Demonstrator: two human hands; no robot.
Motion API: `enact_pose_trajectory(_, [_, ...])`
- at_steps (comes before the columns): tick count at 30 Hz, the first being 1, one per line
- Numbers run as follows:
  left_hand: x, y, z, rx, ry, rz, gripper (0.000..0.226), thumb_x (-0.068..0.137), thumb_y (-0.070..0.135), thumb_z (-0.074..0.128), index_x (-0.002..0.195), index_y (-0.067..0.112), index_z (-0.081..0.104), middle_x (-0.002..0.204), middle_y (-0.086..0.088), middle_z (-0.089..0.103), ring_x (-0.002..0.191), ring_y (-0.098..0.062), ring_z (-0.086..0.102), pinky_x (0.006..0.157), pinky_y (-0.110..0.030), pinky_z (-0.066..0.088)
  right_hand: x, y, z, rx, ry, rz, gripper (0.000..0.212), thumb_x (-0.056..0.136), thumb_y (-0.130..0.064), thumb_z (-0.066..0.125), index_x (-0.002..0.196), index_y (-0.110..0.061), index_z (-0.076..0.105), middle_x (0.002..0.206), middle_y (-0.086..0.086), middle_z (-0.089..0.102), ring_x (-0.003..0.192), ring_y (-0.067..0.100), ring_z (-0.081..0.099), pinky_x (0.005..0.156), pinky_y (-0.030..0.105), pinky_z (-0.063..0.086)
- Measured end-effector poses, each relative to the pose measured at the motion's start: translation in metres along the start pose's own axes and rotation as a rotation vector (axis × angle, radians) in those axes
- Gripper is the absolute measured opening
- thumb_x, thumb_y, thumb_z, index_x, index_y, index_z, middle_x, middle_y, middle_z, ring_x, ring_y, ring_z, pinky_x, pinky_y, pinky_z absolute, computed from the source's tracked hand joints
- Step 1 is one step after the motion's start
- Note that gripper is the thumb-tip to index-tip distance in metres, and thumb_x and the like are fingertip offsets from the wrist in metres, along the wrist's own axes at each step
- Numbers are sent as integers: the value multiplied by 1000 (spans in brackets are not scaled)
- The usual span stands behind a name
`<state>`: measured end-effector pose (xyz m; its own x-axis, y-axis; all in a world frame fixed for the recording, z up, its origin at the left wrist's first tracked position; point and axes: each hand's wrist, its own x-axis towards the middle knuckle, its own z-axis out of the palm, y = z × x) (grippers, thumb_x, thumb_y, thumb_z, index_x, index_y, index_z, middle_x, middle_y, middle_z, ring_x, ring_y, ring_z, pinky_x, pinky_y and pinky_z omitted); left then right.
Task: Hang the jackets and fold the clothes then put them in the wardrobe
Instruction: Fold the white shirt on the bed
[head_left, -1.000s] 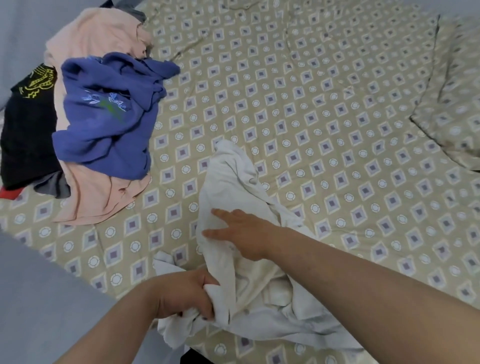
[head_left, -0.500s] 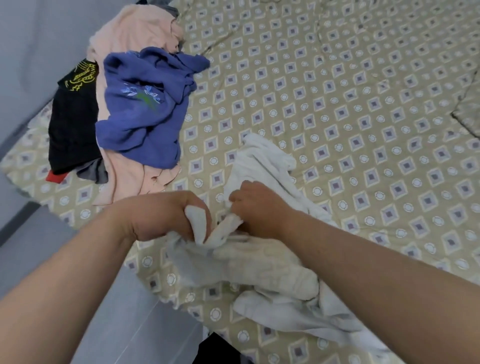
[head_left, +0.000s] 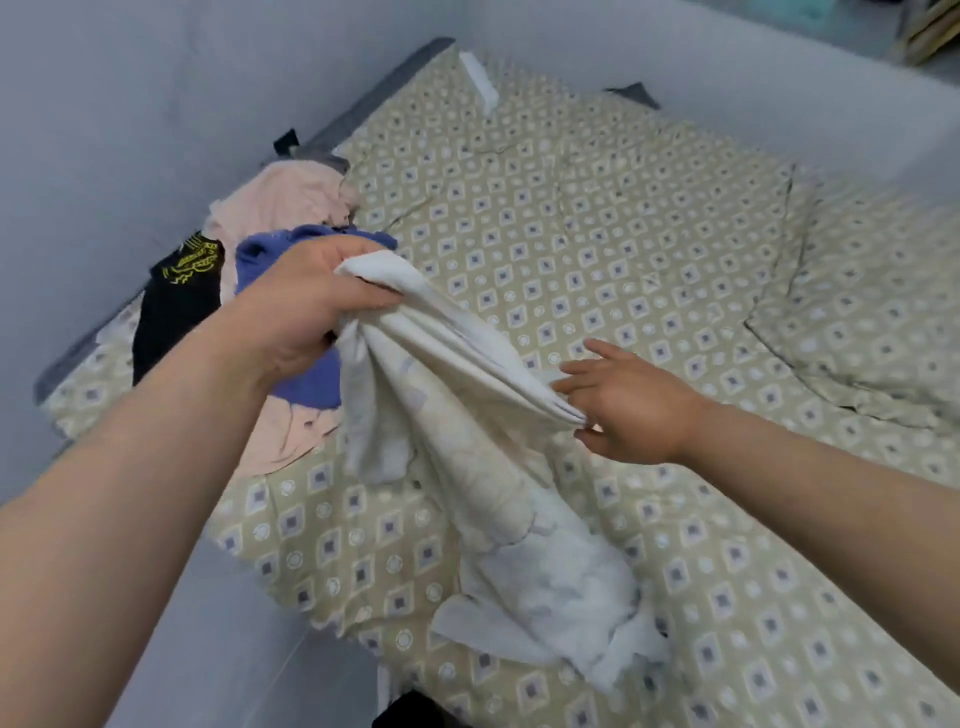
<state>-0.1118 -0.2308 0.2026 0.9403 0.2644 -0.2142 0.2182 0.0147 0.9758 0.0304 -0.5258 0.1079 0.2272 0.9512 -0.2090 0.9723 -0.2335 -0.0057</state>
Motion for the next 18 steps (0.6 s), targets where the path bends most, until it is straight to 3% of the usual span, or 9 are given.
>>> enact_pose_trajectory(2, [-4,44,14,17,32,123,28,66,1,65,67,27,75,65,9,68,61,-4,63,54,-17,49,-17,7,-35,-67,-25,76,22,91,-36,58,100,-22,73,130,-6,63,144,18,36,122,38,-6])
enact_pose_trajectory(5, [-16,110,44,99,-4,252,26,65,5,64,66,29,74,63,11,67,58,0,61,50,-13,45,-43,11,-81,-139,-66,195,30,90,-40,57,109,-22,72,141,-4,55,144,22,34,123,45,4])
enact_pose_trajectory(7, [-24,153,61,109,-2,301,21,66,7,64,68,27,73,63,10,66,59,-4,59,51,-15,44,-62,7,-111,-51,-37,287,20,89,-37,56,98,-23,66,119,-3,63,126,21,51,119,40,23])
enact_pose_trajectory(9, [-32,200,71,87,23,344,21,64,7,59,68,24,71,62,8,62,59,-9,54,51,-18,39,-84,5,-144,198,129,495,10,85,-30,59,83,-22,54,93,1,65,96,25,63,87,33,45])
enact_pose_trajectory(11, [-42,248,74,54,24,402,28,62,2,50,65,21,70,58,9,60,56,-7,54,50,-17,38,-109,11,-182,440,405,759,17,81,-22,67,77,-19,51,80,2,65,77,25,63,60,32,42])
enact_pose_trajectory(14, [-58,313,69,65,71,468,31,63,2,48,65,20,73,66,-3,60,65,-18,53,58,-27,36,-147,26,-247,679,740,923,19,82,-14,73,71,-18,58,66,-5,62,62,12,56,52,24,36])
enact_pose_trajectory(16, [-63,352,65,104,113,497,26,74,0,50,73,16,71,71,-8,59,68,-20,52,60,-30,33,-171,35,-292,748,804,904,22,89,-16,68,67,-15,65,65,-1,63,63,13,54,55,27,36])
enact_pose_trajectory(18, [-63,382,64,155,168,507,31,89,-3,43,80,17,65,72,-5,58,66,-17,51,58,-28,34,-190,38,-334,827,798,882,20,94,-15,60,78,-10,70,79,10,67,73,19,55,63,32,38])
